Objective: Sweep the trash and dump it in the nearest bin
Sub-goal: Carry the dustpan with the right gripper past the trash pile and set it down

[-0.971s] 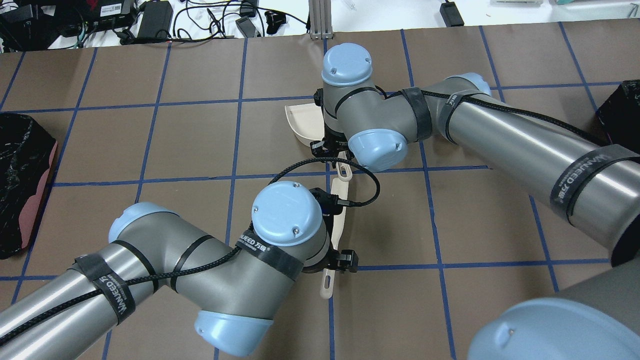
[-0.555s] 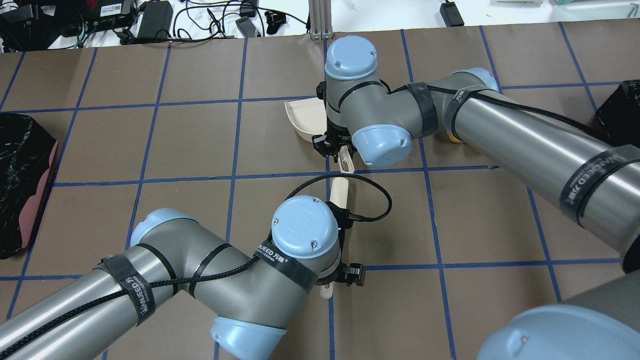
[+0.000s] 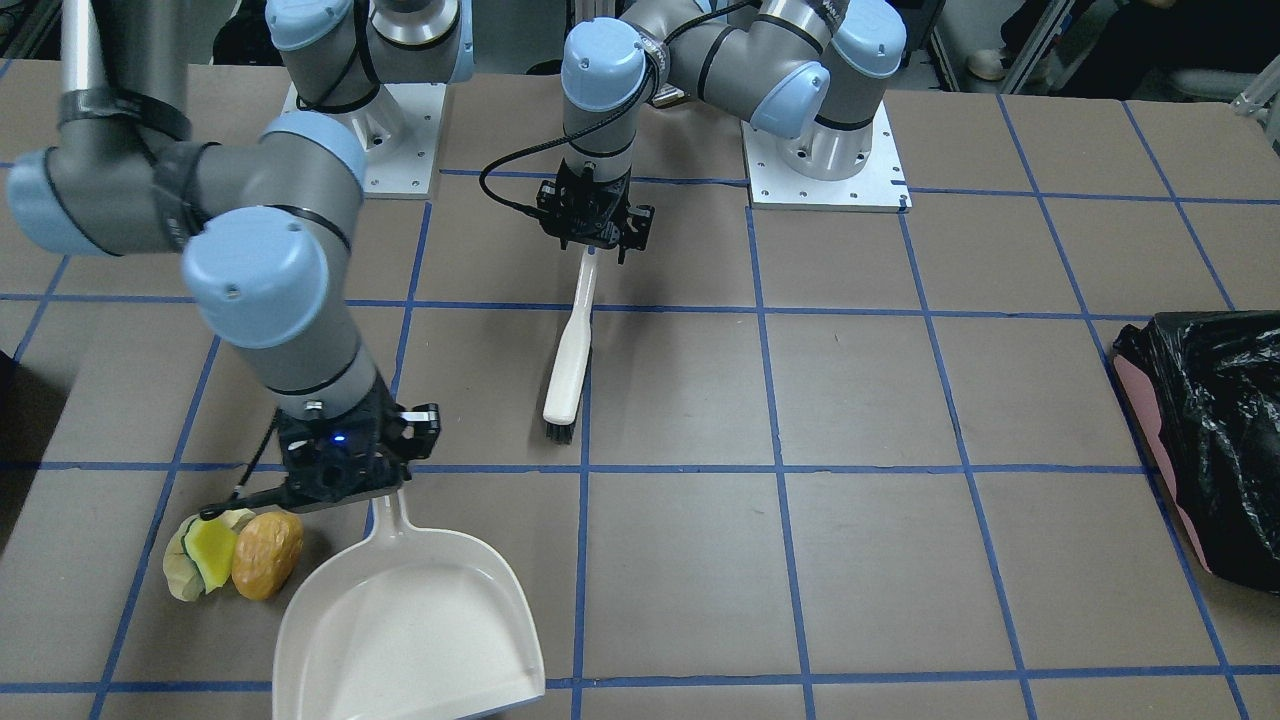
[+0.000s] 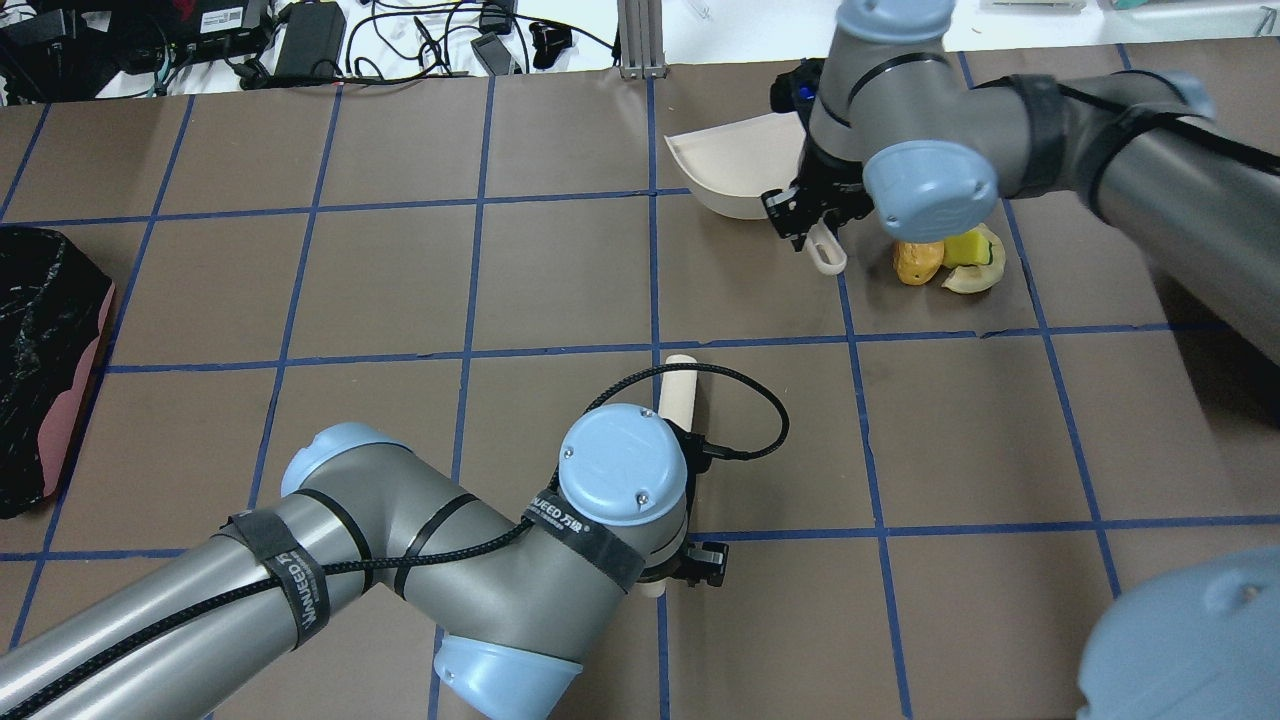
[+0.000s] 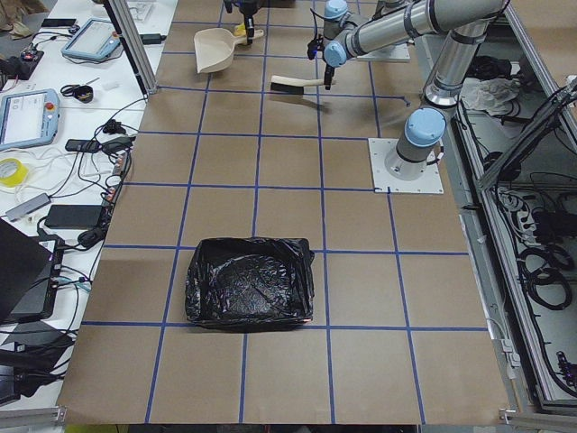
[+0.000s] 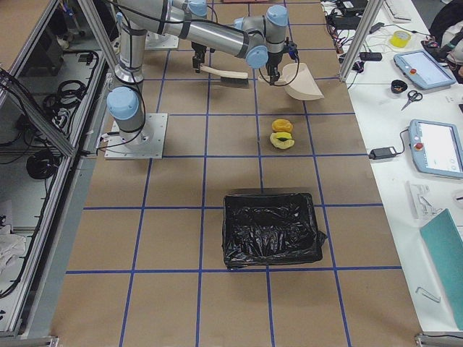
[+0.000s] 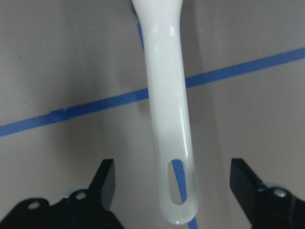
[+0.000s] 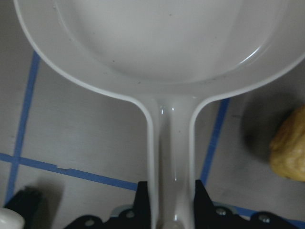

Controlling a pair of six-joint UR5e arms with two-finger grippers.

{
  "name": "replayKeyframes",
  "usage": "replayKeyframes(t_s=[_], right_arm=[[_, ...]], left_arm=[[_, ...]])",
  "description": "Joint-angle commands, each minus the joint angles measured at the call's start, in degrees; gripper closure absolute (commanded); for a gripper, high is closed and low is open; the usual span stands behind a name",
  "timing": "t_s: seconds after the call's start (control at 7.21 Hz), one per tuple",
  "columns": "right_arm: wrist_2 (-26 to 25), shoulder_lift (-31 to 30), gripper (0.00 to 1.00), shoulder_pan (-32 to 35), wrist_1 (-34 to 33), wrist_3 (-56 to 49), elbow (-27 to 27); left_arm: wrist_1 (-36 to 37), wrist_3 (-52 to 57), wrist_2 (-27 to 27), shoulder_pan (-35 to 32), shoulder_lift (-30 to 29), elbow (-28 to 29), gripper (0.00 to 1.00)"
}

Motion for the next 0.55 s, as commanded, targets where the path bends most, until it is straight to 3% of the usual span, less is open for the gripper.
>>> replayKeyframes(t_s=[0.0,0.42], right_arm=[[-0.86,-3.66,0.99,-10.48,8.07,-20.25,-1.42],[-6.73,-3.85,1.00,-23.41,9.43,-47.23,-4.32]], left_arm=[[-0.19,-0.06,-0.27,-0.01,-0.49,0.52,1.00],[-1.93,-0.32,1.74,0.77,-0.40,3.58,1.00]])
